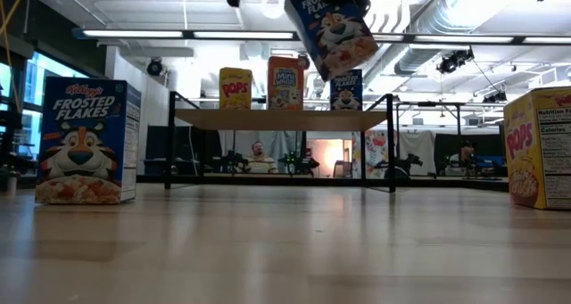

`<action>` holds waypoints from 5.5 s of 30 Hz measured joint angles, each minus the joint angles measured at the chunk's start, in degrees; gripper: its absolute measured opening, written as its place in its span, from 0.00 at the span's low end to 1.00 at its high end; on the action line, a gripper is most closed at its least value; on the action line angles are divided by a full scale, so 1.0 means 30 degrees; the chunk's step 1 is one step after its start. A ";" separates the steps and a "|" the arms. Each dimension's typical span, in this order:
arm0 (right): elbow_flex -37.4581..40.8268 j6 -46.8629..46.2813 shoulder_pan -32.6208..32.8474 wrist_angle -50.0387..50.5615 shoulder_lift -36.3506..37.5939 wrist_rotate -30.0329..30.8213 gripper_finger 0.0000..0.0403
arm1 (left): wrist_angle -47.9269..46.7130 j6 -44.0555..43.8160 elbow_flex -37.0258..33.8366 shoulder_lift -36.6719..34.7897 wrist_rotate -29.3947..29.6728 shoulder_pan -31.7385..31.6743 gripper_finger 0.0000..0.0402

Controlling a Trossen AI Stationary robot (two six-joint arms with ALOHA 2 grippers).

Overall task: Stack cereal on shelf
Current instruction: Put the top blue cereal box on the shelf aligned with the other blue cereal box

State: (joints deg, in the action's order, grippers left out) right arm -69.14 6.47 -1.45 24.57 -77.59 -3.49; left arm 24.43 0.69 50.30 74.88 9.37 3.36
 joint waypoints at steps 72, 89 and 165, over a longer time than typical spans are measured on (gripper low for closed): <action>1.0329 0.3944 -1.6060 -1.5947 0.2834 -1.2024 0.34 | -0.4562 0.0861 -0.0022 -0.1862 0.0138 -0.1399 0.56; 1.0316 0.3496 -1.6045 -1.6713 0.1869 -1.1905 0.34 | -0.4715 0.1362 -0.0022 -0.1862 0.0138 -0.1399 0.56; 1.0324 0.1847 -1.6052 -1.3964 0.4159 -0.9377 0.67 | -0.4716 0.1341 -0.0022 -0.1862 0.0133 -0.1392 0.56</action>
State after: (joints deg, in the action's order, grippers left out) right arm -38.17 12.01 -49.60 -17.32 -65.12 -31.62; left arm 10.28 4.71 50.24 69.30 9.76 -0.82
